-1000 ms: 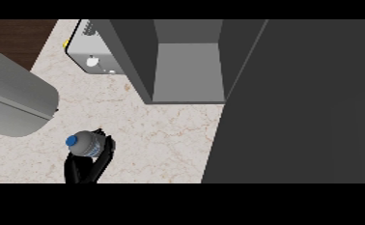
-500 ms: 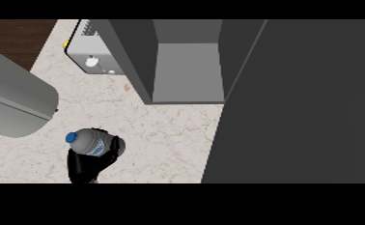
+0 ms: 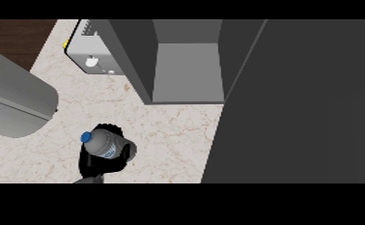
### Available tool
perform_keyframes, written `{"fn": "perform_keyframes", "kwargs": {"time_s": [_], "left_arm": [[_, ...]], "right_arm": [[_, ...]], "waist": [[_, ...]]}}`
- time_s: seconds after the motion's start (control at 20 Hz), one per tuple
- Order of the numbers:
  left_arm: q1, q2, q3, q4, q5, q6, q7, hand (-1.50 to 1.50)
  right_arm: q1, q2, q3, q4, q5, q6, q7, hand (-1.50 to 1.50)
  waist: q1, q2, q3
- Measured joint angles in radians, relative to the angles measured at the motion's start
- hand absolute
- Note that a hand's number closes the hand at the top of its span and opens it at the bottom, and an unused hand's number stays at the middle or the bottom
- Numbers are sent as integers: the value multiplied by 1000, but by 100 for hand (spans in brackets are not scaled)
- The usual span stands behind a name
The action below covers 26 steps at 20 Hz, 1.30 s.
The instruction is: Pick up the bottled water, place it into the cabinet and close the cabinet
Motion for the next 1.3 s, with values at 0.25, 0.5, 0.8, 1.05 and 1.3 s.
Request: {"fn": "perform_keyframes", "kwargs": {"time_s": [0.25,0.5,0.8,1.05,1.3], "left_arm": [[-4,1,-29,-98,-11,11,92,150],[54,-19,-70,-256,4,20,203,150],[88,-45,-119,-429,-10,84,318,150],[78,-58,-159,-555,-37,162,400,150],[5,-67,-224,-600,-54,274,458,150]], "right_arm": [[-29,15,-2,3,1,-10,31,-150],[-45,15,-12,3,0,-10,48,-150],[-53,13,4,-1,6,-24,61,-150],[-43,5,3,4,5,-23,39,-150],[-31,-1,18,1,7,-36,27,-150]], "waist": [[5,0,0],[8,-1,1],[7,-1,0],[6,-1,1],[1,-1,1]]}}
